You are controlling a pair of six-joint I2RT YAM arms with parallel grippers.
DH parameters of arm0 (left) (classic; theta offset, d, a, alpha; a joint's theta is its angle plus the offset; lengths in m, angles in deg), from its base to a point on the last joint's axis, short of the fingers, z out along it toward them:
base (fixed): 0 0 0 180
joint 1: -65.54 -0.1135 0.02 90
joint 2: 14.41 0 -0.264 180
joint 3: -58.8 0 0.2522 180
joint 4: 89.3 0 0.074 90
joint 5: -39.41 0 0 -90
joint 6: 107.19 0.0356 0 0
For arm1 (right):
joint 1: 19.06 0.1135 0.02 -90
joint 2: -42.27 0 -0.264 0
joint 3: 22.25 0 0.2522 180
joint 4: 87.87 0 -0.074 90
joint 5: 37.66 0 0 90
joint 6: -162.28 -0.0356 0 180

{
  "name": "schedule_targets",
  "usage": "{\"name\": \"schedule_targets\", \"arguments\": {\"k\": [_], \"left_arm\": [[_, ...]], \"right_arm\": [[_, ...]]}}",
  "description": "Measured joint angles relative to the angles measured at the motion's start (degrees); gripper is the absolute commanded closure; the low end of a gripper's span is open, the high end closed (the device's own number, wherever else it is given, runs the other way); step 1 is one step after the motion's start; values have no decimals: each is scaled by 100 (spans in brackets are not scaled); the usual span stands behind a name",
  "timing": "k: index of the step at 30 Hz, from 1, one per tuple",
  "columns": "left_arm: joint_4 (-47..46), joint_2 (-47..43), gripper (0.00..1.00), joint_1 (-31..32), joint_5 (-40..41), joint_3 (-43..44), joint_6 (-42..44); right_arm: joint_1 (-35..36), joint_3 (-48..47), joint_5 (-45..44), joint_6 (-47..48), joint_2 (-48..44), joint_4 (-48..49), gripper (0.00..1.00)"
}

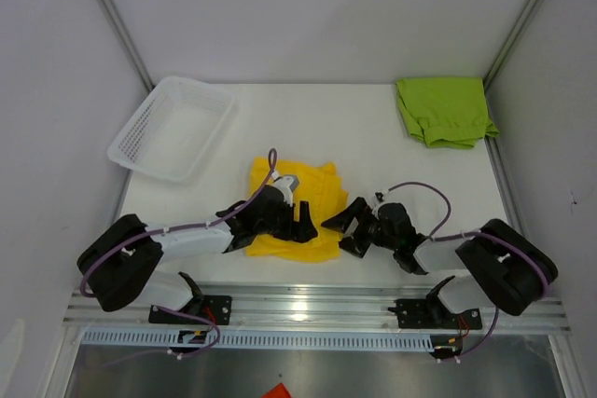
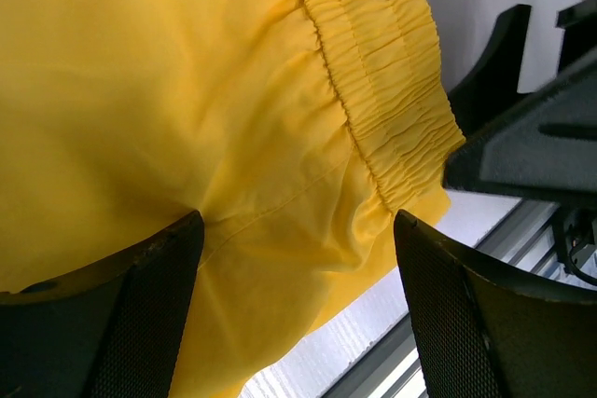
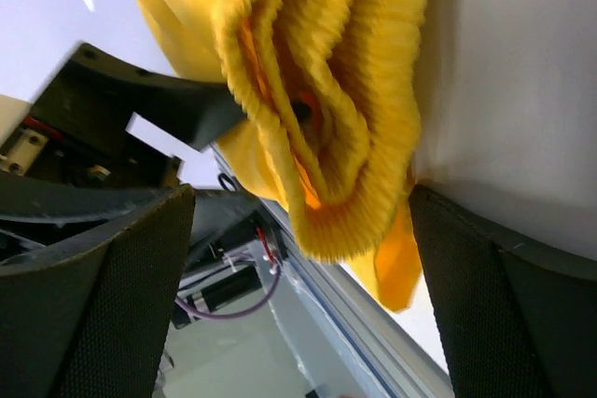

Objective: Fold and stack the shorts
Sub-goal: Neatly place the folded shorts to the corner

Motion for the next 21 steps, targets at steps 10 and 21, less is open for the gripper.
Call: {"name": "schedule_targets", "arguments": {"k": [10, 21], "left_arm": [[-809, -271, 17, -11, -140, -555, -542], [-319, -796, 15, -11, -162, -101, -527]], "right_arm": [[-94, -437, -33, 42, 1054, 267, 78], [-1139, -1563, 328, 1172, 1268, -918, 36]]}}
